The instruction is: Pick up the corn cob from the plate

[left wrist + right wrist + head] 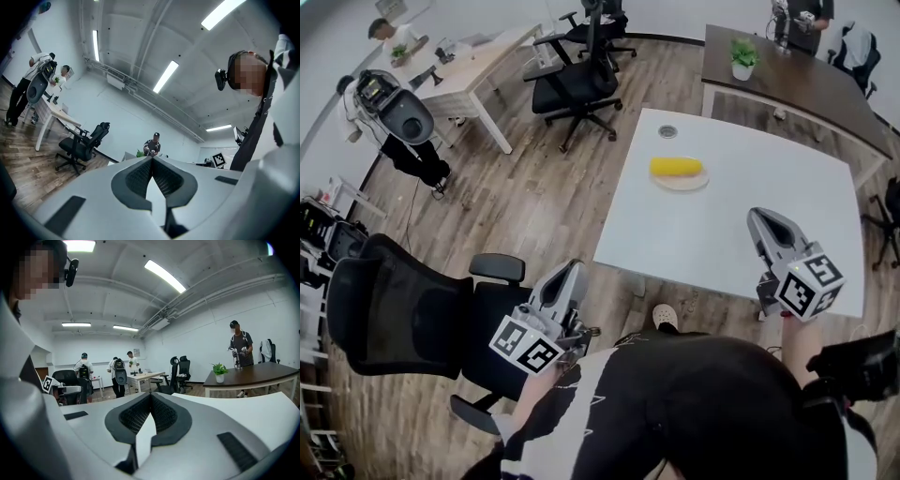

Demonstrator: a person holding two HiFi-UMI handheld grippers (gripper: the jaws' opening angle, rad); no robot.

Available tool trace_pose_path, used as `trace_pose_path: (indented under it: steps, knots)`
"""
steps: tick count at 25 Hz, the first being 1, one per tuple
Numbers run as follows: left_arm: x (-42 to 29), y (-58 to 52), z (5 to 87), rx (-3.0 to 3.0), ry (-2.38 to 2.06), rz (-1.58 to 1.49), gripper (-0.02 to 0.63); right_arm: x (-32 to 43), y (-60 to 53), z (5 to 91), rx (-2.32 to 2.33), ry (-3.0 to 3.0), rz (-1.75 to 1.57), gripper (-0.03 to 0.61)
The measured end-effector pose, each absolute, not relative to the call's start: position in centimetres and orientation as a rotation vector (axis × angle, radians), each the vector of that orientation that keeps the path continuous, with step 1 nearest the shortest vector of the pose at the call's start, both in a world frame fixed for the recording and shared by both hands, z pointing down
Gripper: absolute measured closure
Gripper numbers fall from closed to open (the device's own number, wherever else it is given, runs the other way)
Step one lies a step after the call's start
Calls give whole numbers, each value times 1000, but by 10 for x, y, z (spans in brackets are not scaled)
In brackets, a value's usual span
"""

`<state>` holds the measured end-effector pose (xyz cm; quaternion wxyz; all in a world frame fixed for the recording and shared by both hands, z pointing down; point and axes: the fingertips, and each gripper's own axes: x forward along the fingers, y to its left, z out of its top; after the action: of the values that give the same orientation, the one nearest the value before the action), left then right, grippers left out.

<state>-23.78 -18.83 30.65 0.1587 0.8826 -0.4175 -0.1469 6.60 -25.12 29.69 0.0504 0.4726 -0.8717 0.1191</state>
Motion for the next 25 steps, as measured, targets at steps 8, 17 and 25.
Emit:
trace_pose_path:
  steps: [8, 17, 25]
  knots:
    - [-245, -249, 320, 2423, -1292, -416, 600, 51, -346, 301, 1290, -2729, 343, 563]
    - [-272, -298, 341, 2249, -1477, -438, 600, 53, -449, 337, 1155, -2651, 313, 563]
    - [-280, -300, 365, 2163, -1585, -240, 600, 22, -493, 415, 647, -2457, 72, 563]
